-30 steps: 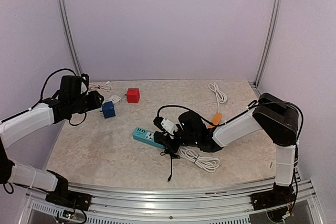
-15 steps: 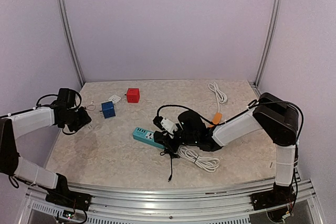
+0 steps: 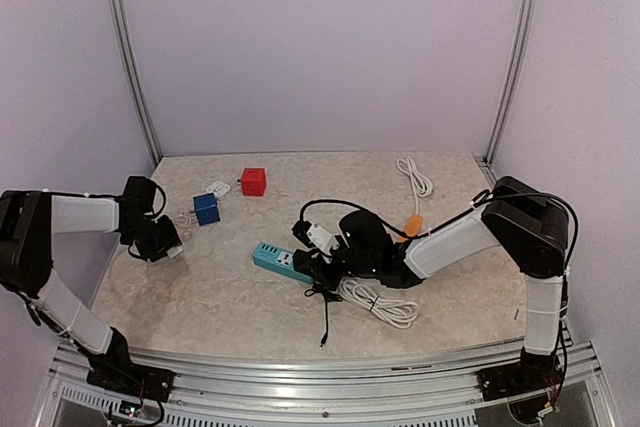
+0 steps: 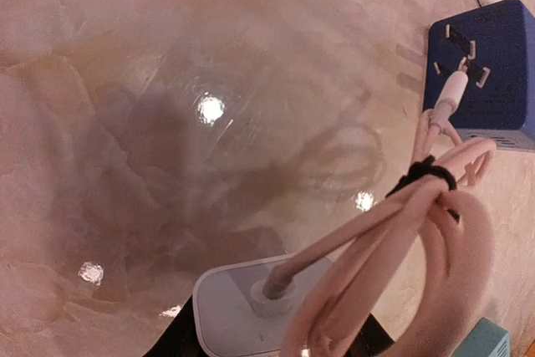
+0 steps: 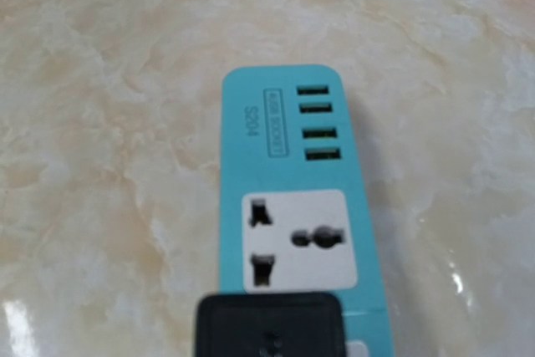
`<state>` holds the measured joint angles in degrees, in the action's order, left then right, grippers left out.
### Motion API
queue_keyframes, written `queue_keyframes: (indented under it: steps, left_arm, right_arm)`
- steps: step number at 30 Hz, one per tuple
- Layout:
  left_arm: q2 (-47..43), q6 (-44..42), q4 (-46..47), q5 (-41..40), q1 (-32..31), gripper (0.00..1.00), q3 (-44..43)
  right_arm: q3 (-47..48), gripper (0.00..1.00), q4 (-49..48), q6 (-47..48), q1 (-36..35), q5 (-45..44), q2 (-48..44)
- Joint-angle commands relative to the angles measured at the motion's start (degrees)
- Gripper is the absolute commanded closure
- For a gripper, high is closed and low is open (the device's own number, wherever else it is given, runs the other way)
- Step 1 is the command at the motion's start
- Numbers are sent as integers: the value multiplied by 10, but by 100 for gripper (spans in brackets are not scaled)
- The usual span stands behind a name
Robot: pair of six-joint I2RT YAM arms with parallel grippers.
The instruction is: Pull the plug off the socket
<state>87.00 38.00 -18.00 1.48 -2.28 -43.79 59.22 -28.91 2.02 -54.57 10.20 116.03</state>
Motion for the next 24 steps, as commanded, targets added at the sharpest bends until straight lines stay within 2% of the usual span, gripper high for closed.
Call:
queue_keyframes:
  steps: [1, 4, 9, 12, 14, 16, 17, 21, 24]
  left_arm:
    - [22, -1, -7, 12, 4, 51, -4]
    - [10, -4, -4, 25, 4, 42, -1]
    - [-46, -11, -1, 27, -4, 34, 9]
    - [-87, -34, 6, 18, -34, 29, 15]
    - [-114, -53, 13, 2, -71, 22, 17]
    - [-139, -75, 26, -1, -107, 5, 21]
    - [-150, -84, 37, 6, -122, 2, 26]
    - [-172, -100, 89, 51, -162, 2, 47]
    - [-145, -109, 94, 54, -198, 6, 31]
  right_arm:
    - [-5, 85, 32, -5, 4, 4, -1]
    - [-5, 85, 31, -5, 4, 4, -1]
    - [-4, 85, 30, -6, 4, 6, -2]
    - [-5, 85, 28, -7, 4, 7, -1]
    - [-4, 85, 29, -8, 4, 7, -2]
    - [-4, 85, 29, -8, 4, 8, -4]
    - [-5, 85, 30, -8, 4, 8, -5]
    - [-3, 85, 31, -10, 4, 6, -6]
    - [-1, 86, 33, -10, 4, 6, -5]
